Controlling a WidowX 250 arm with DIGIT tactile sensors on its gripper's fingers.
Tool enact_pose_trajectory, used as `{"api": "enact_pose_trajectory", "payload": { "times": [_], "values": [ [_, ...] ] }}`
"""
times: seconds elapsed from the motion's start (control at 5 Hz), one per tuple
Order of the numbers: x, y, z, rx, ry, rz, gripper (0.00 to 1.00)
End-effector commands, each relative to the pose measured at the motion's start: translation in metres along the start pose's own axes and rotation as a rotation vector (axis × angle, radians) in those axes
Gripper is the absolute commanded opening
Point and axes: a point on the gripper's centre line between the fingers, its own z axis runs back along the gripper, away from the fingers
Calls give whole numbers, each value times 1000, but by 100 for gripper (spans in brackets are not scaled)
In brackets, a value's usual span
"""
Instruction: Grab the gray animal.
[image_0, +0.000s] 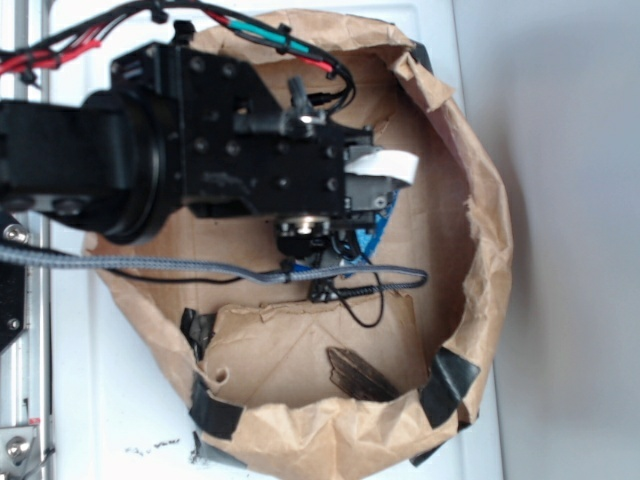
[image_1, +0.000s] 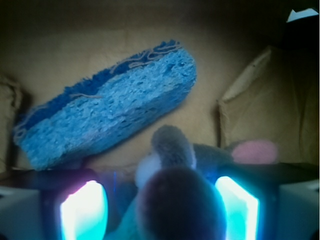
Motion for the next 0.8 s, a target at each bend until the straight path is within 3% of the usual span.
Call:
{"api": "enact_pose_trajectory", "payload": {
  "times": [0.0, 0.2, 0.6],
  "values": [
    [2, 8, 25, -46, -74, 8, 0],
    [0, 7, 30, -54, -71, -2, 0],
    [-6, 11, 105, -176, 12, 5, 0]
  ]
}}
